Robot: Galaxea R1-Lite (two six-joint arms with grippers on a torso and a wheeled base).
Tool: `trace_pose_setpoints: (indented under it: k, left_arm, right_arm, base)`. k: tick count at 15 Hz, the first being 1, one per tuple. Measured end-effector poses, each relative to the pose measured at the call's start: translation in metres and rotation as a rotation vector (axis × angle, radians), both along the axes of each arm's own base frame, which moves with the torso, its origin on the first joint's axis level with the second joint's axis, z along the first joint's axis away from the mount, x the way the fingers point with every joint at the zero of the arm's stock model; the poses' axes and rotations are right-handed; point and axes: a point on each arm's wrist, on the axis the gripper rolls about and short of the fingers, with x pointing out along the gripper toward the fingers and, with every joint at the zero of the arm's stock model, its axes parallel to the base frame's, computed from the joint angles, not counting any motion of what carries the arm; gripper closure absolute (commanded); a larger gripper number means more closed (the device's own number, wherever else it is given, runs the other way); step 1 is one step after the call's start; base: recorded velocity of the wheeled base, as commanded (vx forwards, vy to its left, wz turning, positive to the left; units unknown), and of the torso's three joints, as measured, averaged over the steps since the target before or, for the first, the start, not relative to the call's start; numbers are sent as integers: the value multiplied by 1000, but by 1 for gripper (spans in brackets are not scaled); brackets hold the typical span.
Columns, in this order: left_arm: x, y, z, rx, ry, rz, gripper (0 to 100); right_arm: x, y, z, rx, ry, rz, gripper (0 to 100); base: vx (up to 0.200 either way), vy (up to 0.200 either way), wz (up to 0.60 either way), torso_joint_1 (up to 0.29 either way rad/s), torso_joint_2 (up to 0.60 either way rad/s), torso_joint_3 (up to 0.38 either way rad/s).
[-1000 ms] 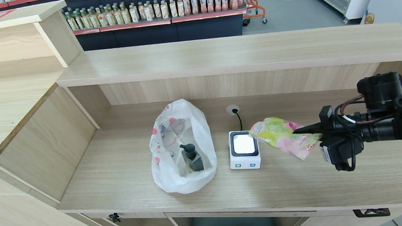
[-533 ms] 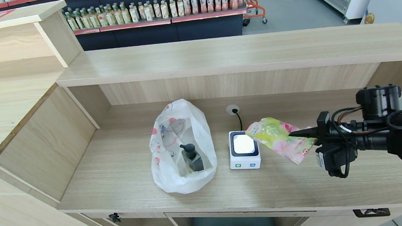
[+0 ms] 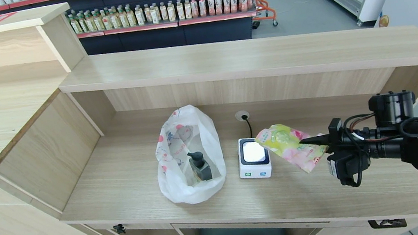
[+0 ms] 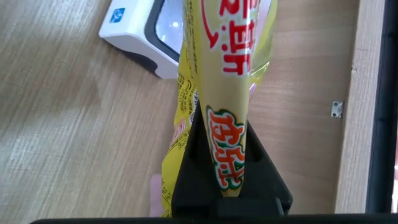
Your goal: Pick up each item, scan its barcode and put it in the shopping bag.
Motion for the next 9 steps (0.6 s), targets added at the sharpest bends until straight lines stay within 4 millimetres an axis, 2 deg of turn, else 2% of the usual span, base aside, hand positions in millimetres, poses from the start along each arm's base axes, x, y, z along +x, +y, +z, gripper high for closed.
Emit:
trace_pose_setpoints:
  k: [9]
  left_arm:
    - [0, 0, 0, -1, 0, 0, 0]
  right_arm:
    - [-7, 4, -9, 61, 48, -13, 100]
  base:
    - [0, 0, 0, 0, 0, 0]
